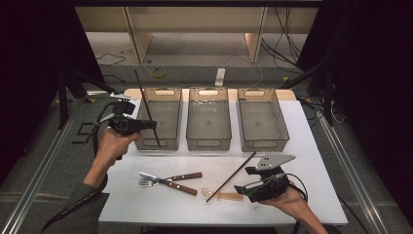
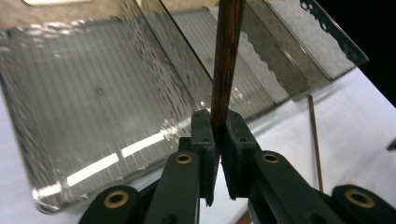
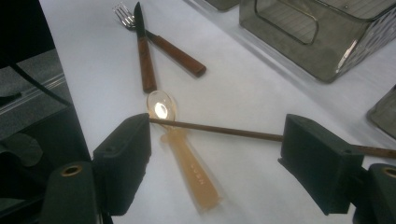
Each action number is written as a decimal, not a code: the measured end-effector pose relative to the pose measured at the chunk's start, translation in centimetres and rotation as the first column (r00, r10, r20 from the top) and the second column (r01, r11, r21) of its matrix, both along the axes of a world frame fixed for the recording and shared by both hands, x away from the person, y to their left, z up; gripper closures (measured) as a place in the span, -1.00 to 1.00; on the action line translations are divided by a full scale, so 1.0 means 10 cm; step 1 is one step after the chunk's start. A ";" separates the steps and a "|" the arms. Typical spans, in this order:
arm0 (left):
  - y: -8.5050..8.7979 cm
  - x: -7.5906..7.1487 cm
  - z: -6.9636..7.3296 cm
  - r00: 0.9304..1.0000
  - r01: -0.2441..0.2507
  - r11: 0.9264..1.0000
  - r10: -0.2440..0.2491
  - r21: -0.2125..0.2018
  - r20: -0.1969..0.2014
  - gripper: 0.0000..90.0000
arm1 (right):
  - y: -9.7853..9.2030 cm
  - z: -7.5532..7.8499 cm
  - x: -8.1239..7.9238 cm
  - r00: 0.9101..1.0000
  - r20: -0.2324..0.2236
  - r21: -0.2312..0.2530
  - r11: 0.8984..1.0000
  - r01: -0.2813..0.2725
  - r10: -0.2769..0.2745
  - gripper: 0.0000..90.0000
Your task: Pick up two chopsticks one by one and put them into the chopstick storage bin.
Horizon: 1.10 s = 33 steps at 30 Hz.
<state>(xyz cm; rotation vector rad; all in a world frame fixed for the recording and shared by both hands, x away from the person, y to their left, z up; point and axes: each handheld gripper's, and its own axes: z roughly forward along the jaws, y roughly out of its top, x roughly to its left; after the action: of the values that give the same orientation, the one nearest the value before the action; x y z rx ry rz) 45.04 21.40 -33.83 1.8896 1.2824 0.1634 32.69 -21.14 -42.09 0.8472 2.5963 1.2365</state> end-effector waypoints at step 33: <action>-0.08 0.64 -0.40 0.989 -0.114 0.987 0.124 0.112 -0.079 0.85 | 0.04 -0.07 -0.04 0.999 -0.019 -0.014 0.999 -0.029 0.029 -0.50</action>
<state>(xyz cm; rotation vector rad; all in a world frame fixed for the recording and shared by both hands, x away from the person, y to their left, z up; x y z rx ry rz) 51.45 20.63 -37.84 1.9282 1.4723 0.2188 32.29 -20.77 -42.83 0.8254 2.6376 1.2222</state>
